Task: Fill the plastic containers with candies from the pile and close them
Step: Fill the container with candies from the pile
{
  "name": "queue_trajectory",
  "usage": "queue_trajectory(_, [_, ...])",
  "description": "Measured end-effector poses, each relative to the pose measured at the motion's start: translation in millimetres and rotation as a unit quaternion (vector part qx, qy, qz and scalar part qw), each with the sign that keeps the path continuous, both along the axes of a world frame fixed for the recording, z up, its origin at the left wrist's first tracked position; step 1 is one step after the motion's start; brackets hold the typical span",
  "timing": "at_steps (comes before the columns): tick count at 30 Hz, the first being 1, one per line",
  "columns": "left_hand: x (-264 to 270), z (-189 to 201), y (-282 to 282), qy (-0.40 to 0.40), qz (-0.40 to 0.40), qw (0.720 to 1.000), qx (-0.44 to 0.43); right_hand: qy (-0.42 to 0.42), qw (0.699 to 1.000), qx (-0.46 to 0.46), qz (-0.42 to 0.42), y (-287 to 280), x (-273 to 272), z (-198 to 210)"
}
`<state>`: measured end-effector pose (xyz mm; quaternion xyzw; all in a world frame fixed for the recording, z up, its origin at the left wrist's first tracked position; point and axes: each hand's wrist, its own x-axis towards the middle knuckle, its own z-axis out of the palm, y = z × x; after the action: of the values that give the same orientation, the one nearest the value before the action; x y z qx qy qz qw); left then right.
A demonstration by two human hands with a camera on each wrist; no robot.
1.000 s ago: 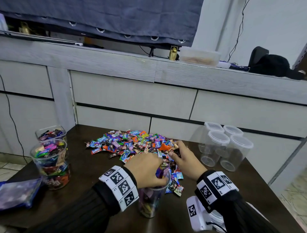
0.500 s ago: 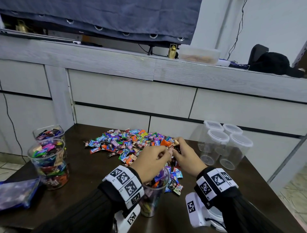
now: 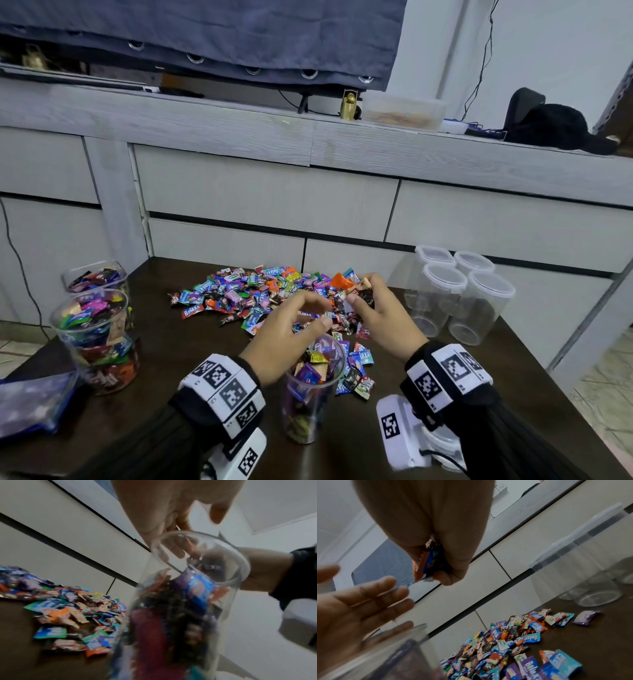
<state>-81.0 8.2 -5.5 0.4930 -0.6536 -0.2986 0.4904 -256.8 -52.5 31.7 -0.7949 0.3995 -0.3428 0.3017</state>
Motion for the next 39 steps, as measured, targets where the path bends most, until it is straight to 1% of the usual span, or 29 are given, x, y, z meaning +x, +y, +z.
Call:
queue_trajectory(2, [9.0, -10.5, 1.4, -0.018, -0.022, 0.999, 0.014, -0.04, 0.999, -0.002, 0.011, 6.0, 7.2, -1.3])
queue_trajectory(5, [18.0, -21.6, 3.4, -0.028, -0.076, 0.994, 0.078, -0.076, 0.996, 0.0, 0.047, 18.6, 19.3, -11.0])
queue_trajectory(6, [20.4, -24.2, 4.6, -0.045, -0.084, 0.991, 0.096, -0.078, 0.995, 0.003, 0.062, 22.8, 22.2, -16.3])
queue_trajectory(8, [22.7, -29.9, 5.8, -0.106, -0.071, 0.985, 0.115, -0.063, 0.995, -0.002, 0.081, 28.8, 25.4, -26.7])
queue_trajectory(10, [23.9, -35.5, 4.5, -0.135, -0.047, 0.983, 0.117, -0.047, 0.995, -0.015, 0.091, 31.5, 25.6, -34.8])
queue_trajectory(15, [21.9, -39.8, 5.1, -0.12, -0.041, 0.986, 0.107, -0.011, 0.991, -0.063, 0.117, 33.1, 24.8, -37.1])
queue_trajectory(18, [20.9, -39.6, 5.5, -0.094, -0.046, 0.991, 0.087, 0.025, 0.989, -0.087, 0.118, 29.4, 21.5, -32.5])
queue_trajectory(21, [20.1, -38.7, 5.5, -0.07, -0.056, 0.993, 0.079, 0.049, 0.983, -0.105, 0.141, 26.0, 19.6, -27.8])
queue_trajectory(24, [19.6, -40.6, 4.7, -0.056, -0.069, 0.993, 0.074, 0.116, 0.969, -0.142, 0.165, 24.5, 20.1, -24.6])
queue_trajectory(28, [19.7, -43.0, 2.4, -0.051, -0.059, 0.994, 0.07, 0.198, 0.943, -0.18, 0.2, 22.0, 22.9, -17.0])
queue_trajectory(31, [20.2, -44.1, 2.3, -0.054, -0.054, 0.994, 0.071, 0.232, 0.934, -0.163, 0.218, 20.4, 26.2, -8.6])
queue_trajectory(36, [18.7, -43.3, 2.9, -0.059, -0.057, 0.995, 0.058, 0.198, 0.954, -0.113, 0.194, 18.9, 22.1, 10.1])
queue_trajectory(39, [19.1, -42.6, 3.5, -0.06, -0.06, 0.994, 0.064, 0.216, 0.953, -0.115, 0.178, 16.9, 16.5, 16.7])
